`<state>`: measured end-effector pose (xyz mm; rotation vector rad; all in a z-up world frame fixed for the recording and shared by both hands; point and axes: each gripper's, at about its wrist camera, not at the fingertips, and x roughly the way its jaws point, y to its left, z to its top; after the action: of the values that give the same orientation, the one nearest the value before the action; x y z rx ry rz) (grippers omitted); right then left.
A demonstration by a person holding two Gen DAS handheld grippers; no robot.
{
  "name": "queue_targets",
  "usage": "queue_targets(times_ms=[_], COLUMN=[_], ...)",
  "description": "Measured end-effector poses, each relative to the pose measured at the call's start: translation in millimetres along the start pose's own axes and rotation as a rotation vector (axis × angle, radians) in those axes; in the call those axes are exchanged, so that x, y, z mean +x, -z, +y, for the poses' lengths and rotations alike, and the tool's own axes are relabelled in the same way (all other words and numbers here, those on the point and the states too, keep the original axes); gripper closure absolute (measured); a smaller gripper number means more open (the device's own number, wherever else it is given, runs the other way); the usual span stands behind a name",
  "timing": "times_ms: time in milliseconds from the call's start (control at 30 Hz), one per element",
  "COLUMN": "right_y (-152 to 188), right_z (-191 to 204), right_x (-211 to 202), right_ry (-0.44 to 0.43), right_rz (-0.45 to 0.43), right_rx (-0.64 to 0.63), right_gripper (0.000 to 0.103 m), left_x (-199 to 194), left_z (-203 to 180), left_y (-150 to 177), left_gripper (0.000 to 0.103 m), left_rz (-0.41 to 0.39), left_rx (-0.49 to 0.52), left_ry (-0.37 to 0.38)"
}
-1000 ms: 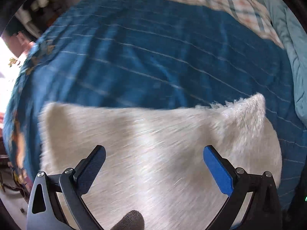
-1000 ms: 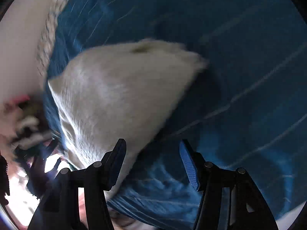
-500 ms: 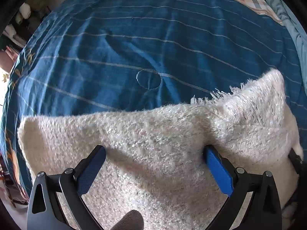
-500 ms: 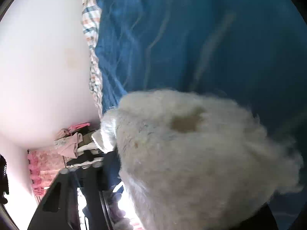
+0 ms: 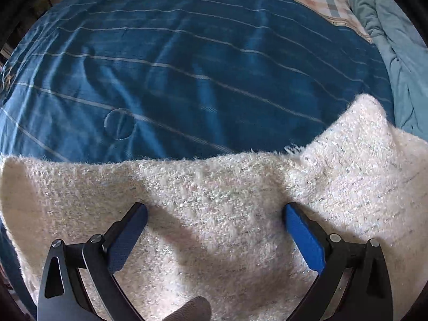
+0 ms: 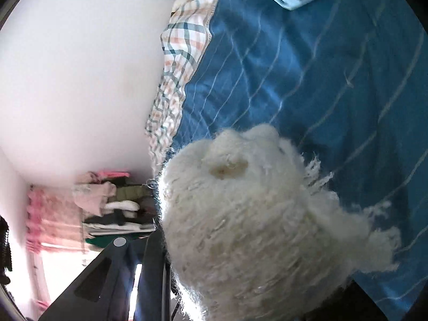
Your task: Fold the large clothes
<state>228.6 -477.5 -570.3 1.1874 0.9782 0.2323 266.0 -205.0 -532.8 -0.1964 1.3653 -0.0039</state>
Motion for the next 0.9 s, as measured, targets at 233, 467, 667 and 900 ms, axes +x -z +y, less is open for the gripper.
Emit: queue_targets(times_ms=[233,467,667,900], right_y=[11,54,108,207], right_z=[49,106,147,172], right_x=[9,20,55,131], right_ry=[0.011,-0.017,-0.069,-0.074], right_rz=[0.067,0.146,0.275,0.520], right_rx=[-0.155,-0.290,-0.374,-0.503], right_gripper=[0.080,0.080,0.080,0.080], left_x=[-23,-84,-120,-158], left_z=[39,82,170,288], left_y=[3,32,95,209], left_gripper=[0.000,0.000,0.000,0.000], left_rz=[0.002,-0.095,-0.099,-0.001], left_rx=[-0.067,-0.104,-0.261,-0.573], left_ry=[0.053,-0.045,-0.106,-0.262])
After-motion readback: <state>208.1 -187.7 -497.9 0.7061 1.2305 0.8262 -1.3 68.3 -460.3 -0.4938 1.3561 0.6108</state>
